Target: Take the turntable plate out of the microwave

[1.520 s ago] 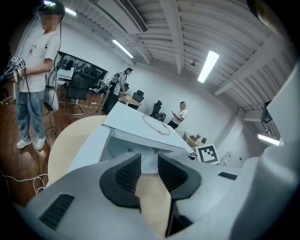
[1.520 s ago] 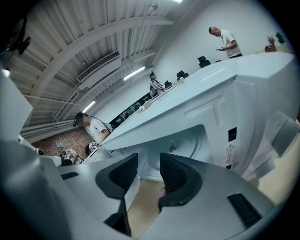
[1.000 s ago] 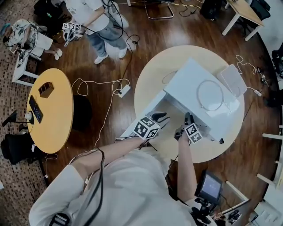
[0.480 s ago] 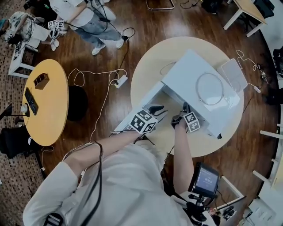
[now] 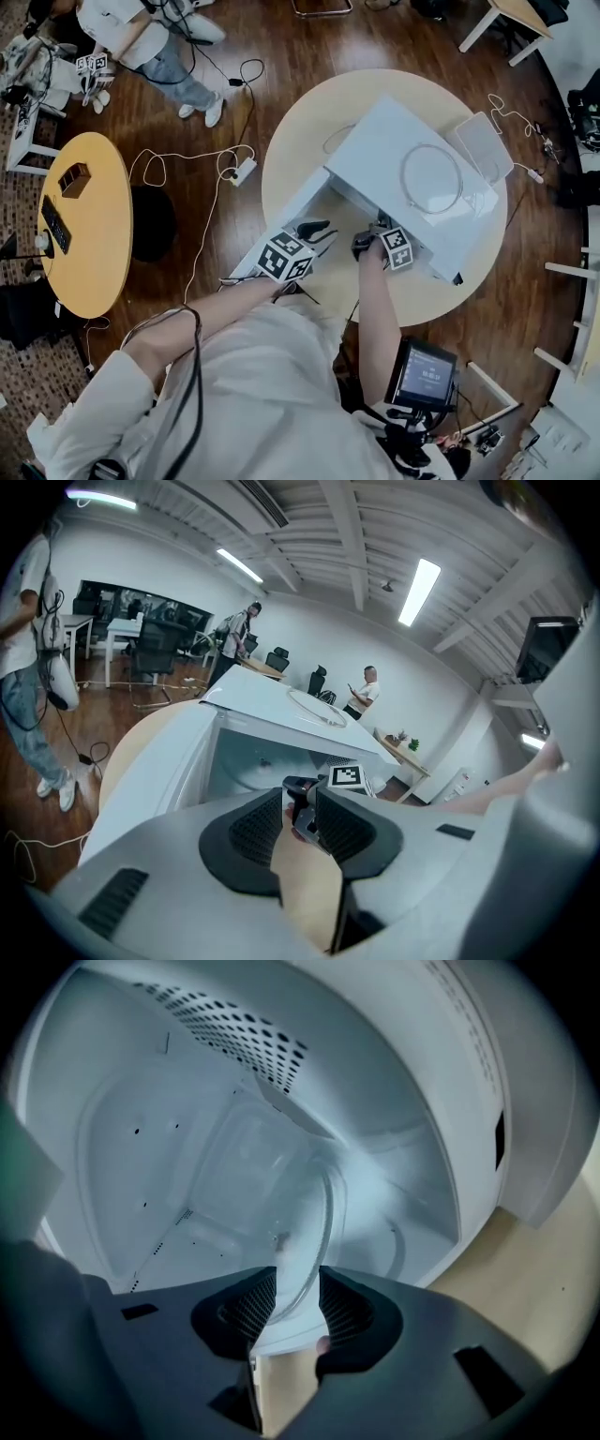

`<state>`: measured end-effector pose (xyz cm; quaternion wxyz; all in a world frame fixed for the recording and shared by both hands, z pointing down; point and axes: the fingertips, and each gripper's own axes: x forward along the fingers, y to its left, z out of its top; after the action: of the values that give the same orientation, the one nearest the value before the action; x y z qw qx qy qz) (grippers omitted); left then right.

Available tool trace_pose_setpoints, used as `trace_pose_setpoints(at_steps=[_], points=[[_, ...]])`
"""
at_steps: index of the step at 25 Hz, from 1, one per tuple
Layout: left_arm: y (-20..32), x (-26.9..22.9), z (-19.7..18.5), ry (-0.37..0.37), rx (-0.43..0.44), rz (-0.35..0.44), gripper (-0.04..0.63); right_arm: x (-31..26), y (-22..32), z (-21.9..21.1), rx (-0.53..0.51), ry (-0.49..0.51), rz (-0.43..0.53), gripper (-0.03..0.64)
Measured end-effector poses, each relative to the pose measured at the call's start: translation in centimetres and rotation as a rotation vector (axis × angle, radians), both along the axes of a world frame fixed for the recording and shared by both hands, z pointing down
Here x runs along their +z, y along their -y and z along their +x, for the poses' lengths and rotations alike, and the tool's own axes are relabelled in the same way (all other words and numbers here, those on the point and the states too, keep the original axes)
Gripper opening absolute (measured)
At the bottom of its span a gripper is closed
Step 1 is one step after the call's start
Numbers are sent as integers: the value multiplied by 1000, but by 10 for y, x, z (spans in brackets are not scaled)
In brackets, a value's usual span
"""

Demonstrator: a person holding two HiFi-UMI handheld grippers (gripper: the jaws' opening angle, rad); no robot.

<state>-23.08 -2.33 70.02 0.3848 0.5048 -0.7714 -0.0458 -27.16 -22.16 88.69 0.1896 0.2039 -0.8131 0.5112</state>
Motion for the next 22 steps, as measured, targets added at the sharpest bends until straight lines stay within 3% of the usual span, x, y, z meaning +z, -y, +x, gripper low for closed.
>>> trace_pose_setpoints(at_steps=[7, 12, 22], points=[[-2, 1, 3, -3, 9, -11, 103, 8, 1, 8, 90, -26, -51, 87], [8, 4, 7, -7, 22, -4, 103, 8, 12, 10, 77, -5, -63, 6], [-4, 9, 10, -15, 21, -23, 103, 14, -9, 13, 17, -22, -69, 3]])
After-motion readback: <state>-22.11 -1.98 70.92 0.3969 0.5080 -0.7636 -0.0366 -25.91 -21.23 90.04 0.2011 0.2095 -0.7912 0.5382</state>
